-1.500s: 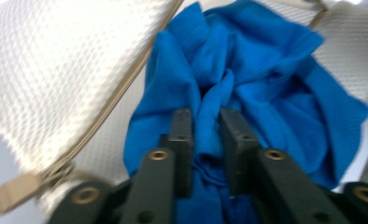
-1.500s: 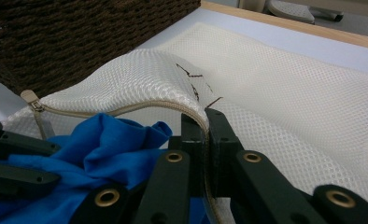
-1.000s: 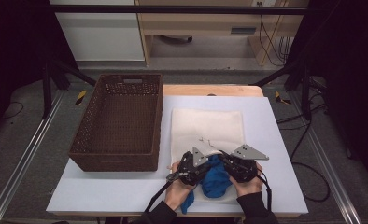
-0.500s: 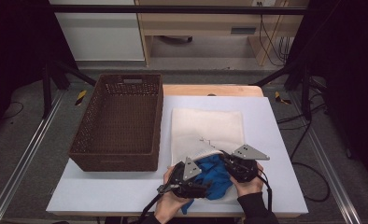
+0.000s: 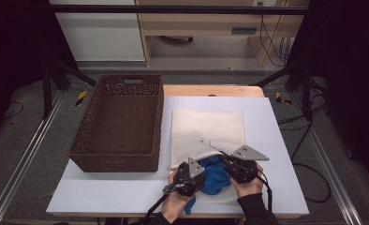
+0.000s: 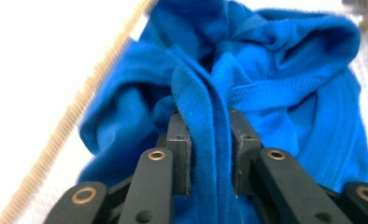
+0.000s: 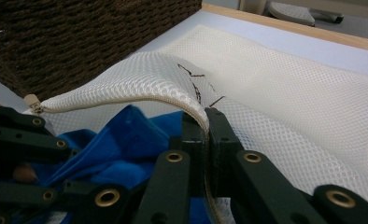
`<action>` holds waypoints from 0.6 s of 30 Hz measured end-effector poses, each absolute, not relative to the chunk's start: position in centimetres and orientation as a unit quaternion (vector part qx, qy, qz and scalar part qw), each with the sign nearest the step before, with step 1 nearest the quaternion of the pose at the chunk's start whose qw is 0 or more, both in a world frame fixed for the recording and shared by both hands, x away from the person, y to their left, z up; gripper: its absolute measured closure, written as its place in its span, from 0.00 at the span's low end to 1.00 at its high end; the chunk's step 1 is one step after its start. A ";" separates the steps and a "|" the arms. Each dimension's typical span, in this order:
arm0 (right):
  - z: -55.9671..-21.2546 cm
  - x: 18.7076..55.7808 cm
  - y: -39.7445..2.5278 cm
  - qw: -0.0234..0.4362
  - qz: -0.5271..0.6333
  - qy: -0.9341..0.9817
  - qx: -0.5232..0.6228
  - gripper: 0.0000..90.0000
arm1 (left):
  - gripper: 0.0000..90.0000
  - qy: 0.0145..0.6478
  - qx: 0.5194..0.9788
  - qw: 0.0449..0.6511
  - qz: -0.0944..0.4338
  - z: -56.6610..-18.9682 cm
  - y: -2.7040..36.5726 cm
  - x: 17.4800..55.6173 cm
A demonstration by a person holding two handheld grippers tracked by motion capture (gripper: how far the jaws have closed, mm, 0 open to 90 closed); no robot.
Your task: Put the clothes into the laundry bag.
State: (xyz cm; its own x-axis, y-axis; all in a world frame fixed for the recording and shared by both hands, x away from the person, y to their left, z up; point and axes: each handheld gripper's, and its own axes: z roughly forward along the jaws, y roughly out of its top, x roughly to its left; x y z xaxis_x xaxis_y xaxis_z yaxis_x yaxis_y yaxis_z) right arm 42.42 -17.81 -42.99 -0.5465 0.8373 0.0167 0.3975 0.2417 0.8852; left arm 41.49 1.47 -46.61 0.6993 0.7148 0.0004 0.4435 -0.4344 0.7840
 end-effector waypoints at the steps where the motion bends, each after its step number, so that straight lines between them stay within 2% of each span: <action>1: -43.0 42.4 -17.8 0.240 0.458 0.750 0.412 0.97 | 0.83 0.349 0.825 0.408 0.174 -46.4 1.3 41.7; 6: -42.8 42.3 -17.8 0.243 0.462 0.748 0.410 0.97 | 0.83 0.334 0.827 0.405 0.202 -46.2 -0.3 43.1; 12: -42.8 42.3 -18.0 0.241 0.462 0.747 0.413 0.97 | 0.77 0.324 0.829 0.418 0.181 -47.3 -0.5 44.4; 18: -42.9 42.4 -17.9 0.242 0.459 0.749 0.413 0.97 | 0.41 0.309 0.826 0.443 0.161 -45.8 0.7 42.6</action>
State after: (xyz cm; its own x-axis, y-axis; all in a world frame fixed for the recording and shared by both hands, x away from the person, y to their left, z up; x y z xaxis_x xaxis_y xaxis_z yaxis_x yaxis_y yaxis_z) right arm 42.38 -17.91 -42.93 -0.5425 0.8399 0.0170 0.3957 0.2377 0.8871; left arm 42.60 0.67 -45.79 0.7576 0.6527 -0.0070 0.3668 -0.4168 0.8317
